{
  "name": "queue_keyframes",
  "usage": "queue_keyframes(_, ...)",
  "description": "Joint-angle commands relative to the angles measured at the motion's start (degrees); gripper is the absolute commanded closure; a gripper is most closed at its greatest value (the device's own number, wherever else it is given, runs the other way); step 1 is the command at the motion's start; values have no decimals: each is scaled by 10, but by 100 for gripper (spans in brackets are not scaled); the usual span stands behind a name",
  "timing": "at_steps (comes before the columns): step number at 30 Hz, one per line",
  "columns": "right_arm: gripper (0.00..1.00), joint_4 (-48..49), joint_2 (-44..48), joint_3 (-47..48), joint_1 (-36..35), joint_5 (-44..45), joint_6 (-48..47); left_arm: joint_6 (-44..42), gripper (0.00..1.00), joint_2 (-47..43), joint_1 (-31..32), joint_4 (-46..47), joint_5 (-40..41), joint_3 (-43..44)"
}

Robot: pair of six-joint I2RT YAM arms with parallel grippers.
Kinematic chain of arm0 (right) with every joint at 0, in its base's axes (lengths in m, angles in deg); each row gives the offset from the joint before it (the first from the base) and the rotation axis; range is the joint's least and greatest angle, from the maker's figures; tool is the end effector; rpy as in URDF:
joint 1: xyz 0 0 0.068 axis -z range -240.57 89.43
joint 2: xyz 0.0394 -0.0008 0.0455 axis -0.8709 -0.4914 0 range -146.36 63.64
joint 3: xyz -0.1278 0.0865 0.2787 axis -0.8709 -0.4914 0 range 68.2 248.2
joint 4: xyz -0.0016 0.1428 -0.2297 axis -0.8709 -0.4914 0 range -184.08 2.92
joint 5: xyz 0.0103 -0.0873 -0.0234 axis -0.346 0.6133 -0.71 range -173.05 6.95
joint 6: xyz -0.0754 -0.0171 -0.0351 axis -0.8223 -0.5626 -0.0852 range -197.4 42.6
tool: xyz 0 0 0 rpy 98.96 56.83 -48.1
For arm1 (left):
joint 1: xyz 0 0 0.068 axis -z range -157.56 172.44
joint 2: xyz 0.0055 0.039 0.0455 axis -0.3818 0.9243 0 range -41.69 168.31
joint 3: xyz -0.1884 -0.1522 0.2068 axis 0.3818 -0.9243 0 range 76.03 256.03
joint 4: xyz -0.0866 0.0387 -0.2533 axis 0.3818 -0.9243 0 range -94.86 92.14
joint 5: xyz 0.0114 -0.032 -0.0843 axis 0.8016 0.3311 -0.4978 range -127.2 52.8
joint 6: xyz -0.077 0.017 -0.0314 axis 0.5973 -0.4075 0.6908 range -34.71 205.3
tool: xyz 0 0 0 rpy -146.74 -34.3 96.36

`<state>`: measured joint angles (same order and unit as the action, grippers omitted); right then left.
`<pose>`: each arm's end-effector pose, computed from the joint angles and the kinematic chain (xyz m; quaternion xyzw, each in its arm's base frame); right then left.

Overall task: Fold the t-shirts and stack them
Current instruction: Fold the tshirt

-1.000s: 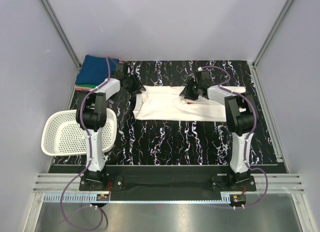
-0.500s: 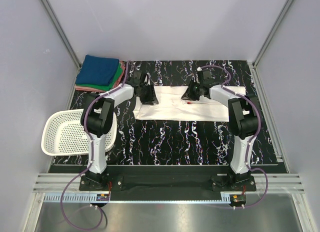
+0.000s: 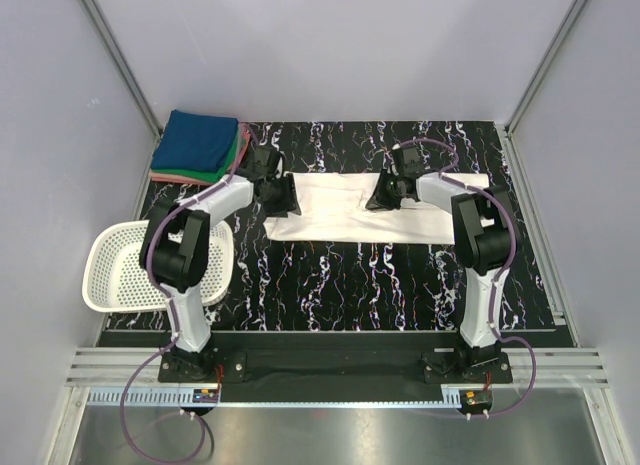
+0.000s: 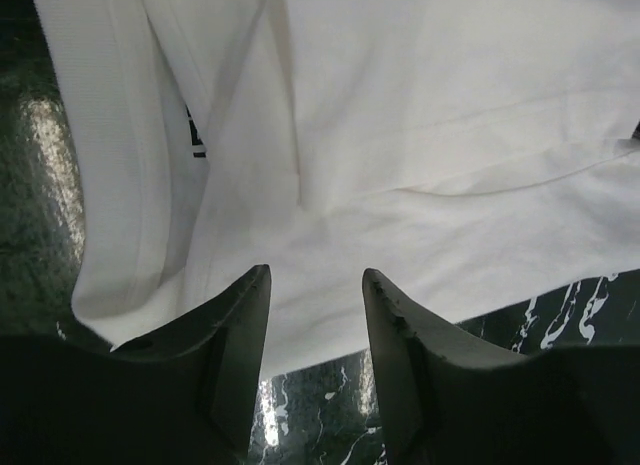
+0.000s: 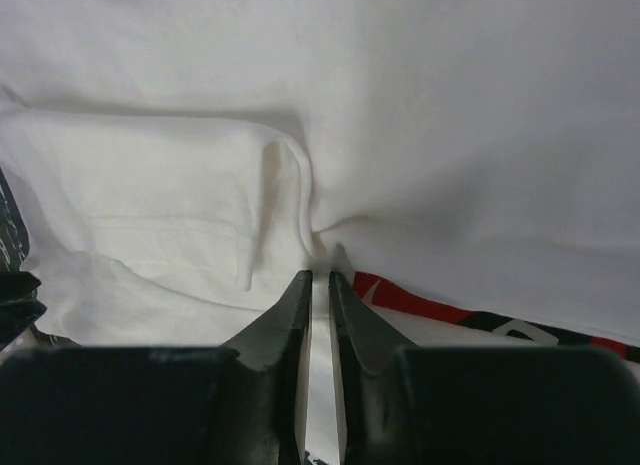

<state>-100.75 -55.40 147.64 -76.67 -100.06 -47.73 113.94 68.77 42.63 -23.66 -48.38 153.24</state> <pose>0.4670 0.1575 0.1528 0.0646 0.9376 0.2505 0.2325 0.4176 -0.1688 0.1893 -0.0448 0.9585 -0.1952 0.2030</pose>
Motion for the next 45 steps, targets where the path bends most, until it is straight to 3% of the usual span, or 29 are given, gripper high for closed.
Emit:
queue_keyframes(1, 81, -29, 61, 7, -3, 29, -24, -25, 53, -59, 11, -13, 24, 9)
queue_keyframes(7, 79, -48, 121, -24, -3, 18, -18, 4, 50, -93, 38, 55, 14, -125)
queue_keyframes(13, 79, -36, 165, -81, -3, 15, -14, 30, 50, -82, 38, 96, 46, -179)
queue_keyframes(22, 79, -45, 217, -94, -2, 45, -24, 32, 50, -128, 35, 55, 66, -153)
queue_keyframes(28, 94, -106, 132, 32, 13, 59, -53, 33, 53, -157, 35, 41, 105, -152)
queue_keyframes(32, 96, -123, 81, 111, 32, 66, -59, 40, 62, -133, 35, 64, 111, -165)
queue_keyframes(36, 97, -145, 32, 157, 55, 77, -53, 44, 87, -83, 32, 73, 106, -153)
queue_keyframes(41, 96, -137, 38, 144, 84, 66, -44, 45, 88, -22, 27, 56, 99, -95)
queue_keyframes(45, 96, -134, 71, 122, 90, 70, -48, 40, 83, 27, 15, 32, 107, -3)
